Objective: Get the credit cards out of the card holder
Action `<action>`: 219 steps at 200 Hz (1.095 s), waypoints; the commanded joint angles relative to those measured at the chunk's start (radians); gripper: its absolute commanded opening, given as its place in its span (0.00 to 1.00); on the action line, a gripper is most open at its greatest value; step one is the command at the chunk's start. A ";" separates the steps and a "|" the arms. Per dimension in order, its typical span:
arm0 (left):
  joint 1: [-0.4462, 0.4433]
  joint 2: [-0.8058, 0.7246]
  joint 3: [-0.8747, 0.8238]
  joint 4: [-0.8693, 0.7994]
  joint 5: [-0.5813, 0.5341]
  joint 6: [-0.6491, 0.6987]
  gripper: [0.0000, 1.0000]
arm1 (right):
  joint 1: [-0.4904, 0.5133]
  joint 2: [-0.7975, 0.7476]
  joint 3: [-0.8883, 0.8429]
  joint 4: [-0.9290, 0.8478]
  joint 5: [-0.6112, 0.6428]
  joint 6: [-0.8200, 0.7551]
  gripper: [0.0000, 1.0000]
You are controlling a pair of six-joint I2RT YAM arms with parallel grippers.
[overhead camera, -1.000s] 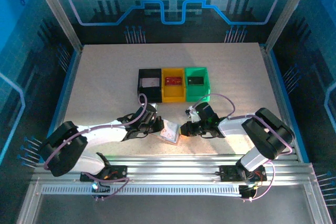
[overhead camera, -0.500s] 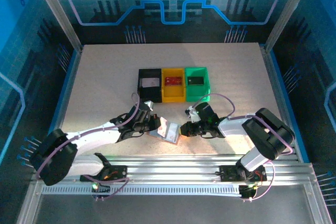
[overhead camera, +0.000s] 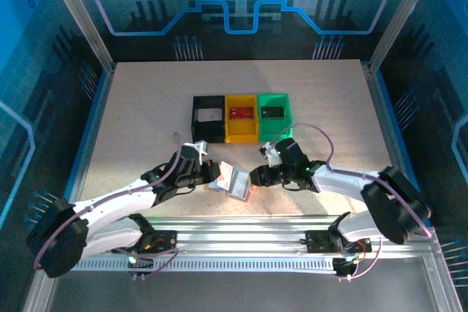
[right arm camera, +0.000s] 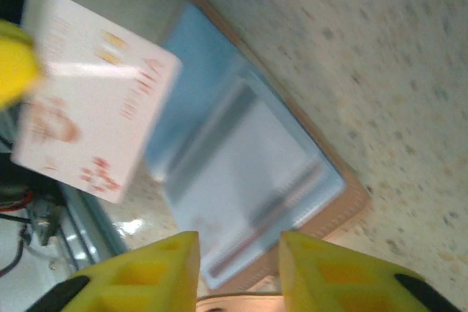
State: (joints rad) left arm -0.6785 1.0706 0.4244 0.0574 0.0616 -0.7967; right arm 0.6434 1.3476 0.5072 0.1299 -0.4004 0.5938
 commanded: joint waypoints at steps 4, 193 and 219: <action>0.006 -0.056 -0.038 0.047 0.041 -0.050 0.00 | 0.011 -0.085 0.011 0.022 -0.036 0.023 0.43; -0.100 -0.175 -0.001 0.128 0.004 -0.109 0.00 | 0.076 0.002 -0.153 0.619 -0.160 0.264 0.52; -0.100 -0.174 0.007 0.121 0.003 -0.104 0.00 | 0.079 -0.026 -0.152 0.568 -0.139 0.238 0.52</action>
State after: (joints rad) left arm -0.7708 0.9005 0.3927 0.1631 0.0761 -0.8925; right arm 0.7071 1.3533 0.3645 0.7338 -0.5579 0.8719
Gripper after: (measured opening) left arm 0.045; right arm 0.525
